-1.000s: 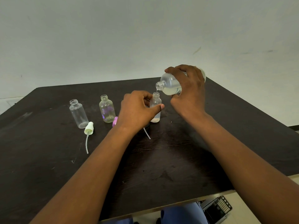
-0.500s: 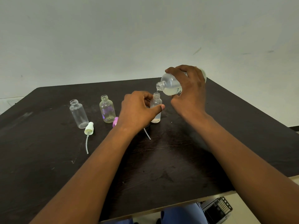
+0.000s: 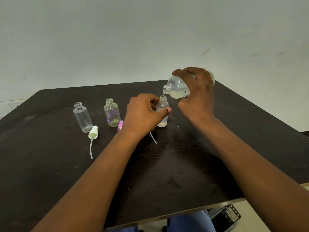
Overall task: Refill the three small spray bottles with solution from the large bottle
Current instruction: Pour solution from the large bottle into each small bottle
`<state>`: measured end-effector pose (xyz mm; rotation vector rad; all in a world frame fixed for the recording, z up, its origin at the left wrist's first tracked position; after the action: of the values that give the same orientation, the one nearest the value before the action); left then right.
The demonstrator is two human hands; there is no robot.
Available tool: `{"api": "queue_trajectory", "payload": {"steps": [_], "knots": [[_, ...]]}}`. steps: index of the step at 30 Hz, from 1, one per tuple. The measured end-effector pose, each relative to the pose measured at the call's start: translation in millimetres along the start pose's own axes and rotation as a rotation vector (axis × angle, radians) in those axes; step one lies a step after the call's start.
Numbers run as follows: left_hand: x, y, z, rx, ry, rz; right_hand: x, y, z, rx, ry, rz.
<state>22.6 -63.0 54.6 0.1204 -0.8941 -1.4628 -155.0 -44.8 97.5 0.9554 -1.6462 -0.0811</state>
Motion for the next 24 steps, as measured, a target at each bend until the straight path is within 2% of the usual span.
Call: {"api": "queue_trajectory", "payload": {"steps": [24], "knots": [[-0.7, 0.6, 4.4, 0.018, -0.015, -0.001, 0.3, 1.6, -1.9, -0.011, 0.013, 0.007]]}}
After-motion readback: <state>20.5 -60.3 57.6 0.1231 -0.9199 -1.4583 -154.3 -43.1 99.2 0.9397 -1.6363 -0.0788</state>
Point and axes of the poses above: each hand's wrist, its own x-axis towards the middle knuckle, its own y-axis out of the back of the hand, z = x × y, the point moved 10 cm from there along x, towards the middle knuckle, and after that the axes turned 6 degrees about -z, right-handed, at the moved point
